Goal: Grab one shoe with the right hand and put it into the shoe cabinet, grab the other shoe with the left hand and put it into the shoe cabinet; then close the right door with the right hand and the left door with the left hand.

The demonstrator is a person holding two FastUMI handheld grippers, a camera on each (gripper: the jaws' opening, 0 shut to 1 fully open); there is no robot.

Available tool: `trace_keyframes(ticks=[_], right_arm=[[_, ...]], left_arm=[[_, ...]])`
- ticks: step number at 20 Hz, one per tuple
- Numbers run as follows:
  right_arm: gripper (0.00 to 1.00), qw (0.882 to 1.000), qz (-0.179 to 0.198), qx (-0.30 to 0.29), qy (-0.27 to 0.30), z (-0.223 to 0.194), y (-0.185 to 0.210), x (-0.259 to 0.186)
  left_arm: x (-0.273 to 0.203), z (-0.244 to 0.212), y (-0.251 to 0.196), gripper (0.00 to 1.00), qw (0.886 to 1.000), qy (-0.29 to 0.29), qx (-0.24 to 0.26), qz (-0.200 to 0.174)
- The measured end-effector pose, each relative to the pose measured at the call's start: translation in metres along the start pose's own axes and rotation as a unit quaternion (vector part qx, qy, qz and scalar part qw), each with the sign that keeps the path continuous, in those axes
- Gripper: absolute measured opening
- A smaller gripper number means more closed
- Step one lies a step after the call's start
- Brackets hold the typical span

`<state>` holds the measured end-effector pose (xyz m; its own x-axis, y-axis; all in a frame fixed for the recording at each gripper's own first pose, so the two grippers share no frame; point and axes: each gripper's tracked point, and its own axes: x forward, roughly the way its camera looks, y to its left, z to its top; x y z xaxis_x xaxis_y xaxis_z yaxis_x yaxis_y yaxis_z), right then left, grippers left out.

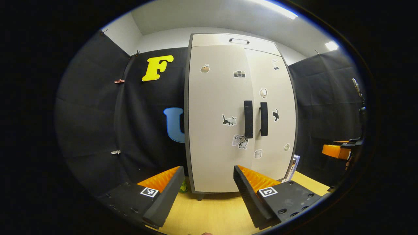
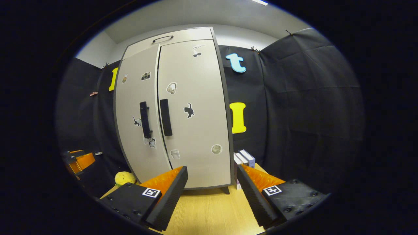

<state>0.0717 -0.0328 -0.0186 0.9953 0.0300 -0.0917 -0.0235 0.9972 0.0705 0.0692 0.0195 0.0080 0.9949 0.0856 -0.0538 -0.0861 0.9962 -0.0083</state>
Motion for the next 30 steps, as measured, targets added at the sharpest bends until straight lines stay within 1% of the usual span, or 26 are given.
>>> trace_keyframes(ticks=[2,7,11,13,16,19,21,23,25,27,28,30], right_arm=[[0.98,1.0,-0.008,0.004,0.006,-0.008,0.002,0.0],[0.98,0.999,-0.032,0.005,0.008,-0.02,-0.004,-0.003],[0.98,0.998,-0.06,-0.017,-0.022,-0.018,-0.022,-0.006],[0.98,0.998,-0.061,-0.022,-0.028,-0.016,-0.027,-0.007],[0.98,0.997,-0.061,-0.013,-0.048,-0.008,-0.034,-0.009],[0.98,0.997,-0.051,-0.011,-0.06,-0.005,-0.036,-0.011],[0.98,0.997,-0.043,-0.027,-0.062,-0.005,-0.038,-0.01],[0.98,0.997,-0.03,-0.041,-0.064,-0.001,-0.037,-0.01],[0.98,0.996,-0.015,-0.052,-0.076,0.006,-0.039,-0.008],[0.98,0.995,0.006,-0.059,-0.082,0.011,-0.042,-0.006],[0.98,0.995,0.02,-0.06,-0.079,0.01,-0.044,-0.005],[0.99,0.994,0.045,-0.065,-0.07,0.006,-0.051,0.0]], left_arm=[[0.005,-0.007,0.003,0.95,1.0,0.003,-0.002,-0.007],[0.007,-0.017,0.011,0.95,1.0,0.002,-0.025,-0.015],[0.01,-0.026,0.017,0.95,1.0,0.004,-0.028,-0.011],[0.01,-0.029,0.016,0.95,0.999,0.009,-0.036,-0.013],[0.008,-0.022,0.013,0.95,0.999,-0.003,-0.049,-0.017],[0.005,-0.014,0.012,0.95,0.998,-0.018,-0.057,-0.014],[0.001,-0.007,0.013,0.95,0.998,-0.028,-0.059,-0.005],[-0.003,-0.007,0.012,0.95,0.998,-0.026,-0.062,0.007],[-0.007,-0.011,0.007,0.95,0.997,-0.018,-0.073,0.02],[-0.013,-0.011,0.004,0.95,0.995,-0.017,-0.086,0.042],[-0.013,-0.01,-0.001,0.95,0.995,-0.018,-0.087,0.05],[-0.014,-0.01,-0.017,0.95,0.994,-0.018,-0.091,0.053]])
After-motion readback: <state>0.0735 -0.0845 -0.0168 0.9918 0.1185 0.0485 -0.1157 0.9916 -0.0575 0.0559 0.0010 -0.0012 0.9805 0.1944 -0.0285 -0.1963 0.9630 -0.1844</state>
